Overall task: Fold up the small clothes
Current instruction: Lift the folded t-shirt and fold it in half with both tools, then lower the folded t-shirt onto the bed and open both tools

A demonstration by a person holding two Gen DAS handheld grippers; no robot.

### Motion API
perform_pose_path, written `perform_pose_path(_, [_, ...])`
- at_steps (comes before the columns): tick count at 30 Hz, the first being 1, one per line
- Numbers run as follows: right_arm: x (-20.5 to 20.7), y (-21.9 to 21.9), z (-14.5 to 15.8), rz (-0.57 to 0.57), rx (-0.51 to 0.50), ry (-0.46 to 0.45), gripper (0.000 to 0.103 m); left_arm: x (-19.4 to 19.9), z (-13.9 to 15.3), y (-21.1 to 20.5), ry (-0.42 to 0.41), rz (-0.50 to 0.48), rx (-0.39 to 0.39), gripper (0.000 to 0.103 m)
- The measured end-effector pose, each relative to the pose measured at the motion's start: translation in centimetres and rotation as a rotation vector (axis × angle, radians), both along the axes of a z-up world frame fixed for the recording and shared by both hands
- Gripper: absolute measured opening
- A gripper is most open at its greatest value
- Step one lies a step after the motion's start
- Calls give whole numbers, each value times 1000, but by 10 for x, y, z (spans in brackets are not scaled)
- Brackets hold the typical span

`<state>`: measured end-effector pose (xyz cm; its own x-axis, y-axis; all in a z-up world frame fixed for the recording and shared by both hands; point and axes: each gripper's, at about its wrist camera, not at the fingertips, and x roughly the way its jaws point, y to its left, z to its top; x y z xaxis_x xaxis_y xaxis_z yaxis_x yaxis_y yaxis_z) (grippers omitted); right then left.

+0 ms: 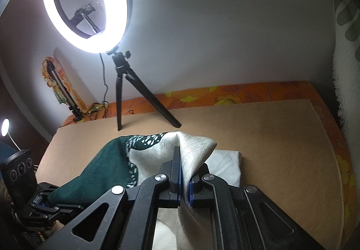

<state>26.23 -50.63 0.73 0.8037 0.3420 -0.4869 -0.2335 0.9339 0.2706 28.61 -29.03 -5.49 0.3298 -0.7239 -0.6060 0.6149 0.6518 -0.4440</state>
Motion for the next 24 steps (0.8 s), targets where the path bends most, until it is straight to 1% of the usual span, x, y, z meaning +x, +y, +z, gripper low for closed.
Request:
perform_pose_path(2, [6, -2, -2, -34, -25, 14, 12, -2, 1, 0, -8, -1, 24, 6])
perform_pose_path(3, [9, -4, -3, -60, -38, 25, 18, -1, 2, -4, -9, -2, 32, 8])
perform_pose_path(4, [11, -8, -3, -88, -39, 35, 31, -2, 2, -5, -5, -2, 48, 13])
perform_pose_path(5, [11, -13, -4, -113, -31, 38, 34, -1, 2, -5, -2, -1, 57, 14])
perform_pose_path(6, [10, -18, -4, -129, -19, 40, 34, -1, 2, -5, 6, 3, 77, 17])
perform_pose_path(7, [9, -22, -5, -140, -9, 43, 34, -2, 2, -5, 13, 11, 100, 25])
perform_pose_path(9, [5, -28, -6, -165, -7, 49, 34, -4, 1, -4, 15, 22, 117, 34])
perform_pose_path(11, [-1, -32, -6, -194, -24, 53, 35, -11, 4, 0, 0, 16, 126, 36])
perform_pose_path(13, [-6, -33, -5, -212, -52, 51, 35, -17, 6, 3, -4, 15, 145, 45])
perform_pose_path(14, [-10, -31, -3, -226, -78, 42, 35, -20, 6, 5, -3, 17, 149, 47])
perform_pose_path(17, [-20, -23, 5, -237, -120, 7, 37, -27, 9, 14, -10, 31, 156, 49])
perform_pose_path(21, [-28, 1, 16, -150, -114, -43, 36, -36, 20, 32, -47, 64, 145, 49])
perform_pose_path(23, [-26, 21, 18, -103, -135, -59, 35, -37, 25, 36, -81, 86, 156, 49])
perform_pose_path(24, [-24, 28, 18, -90, -142, -61, 35, -38, 28, 38, -91, 97, 150, 49])
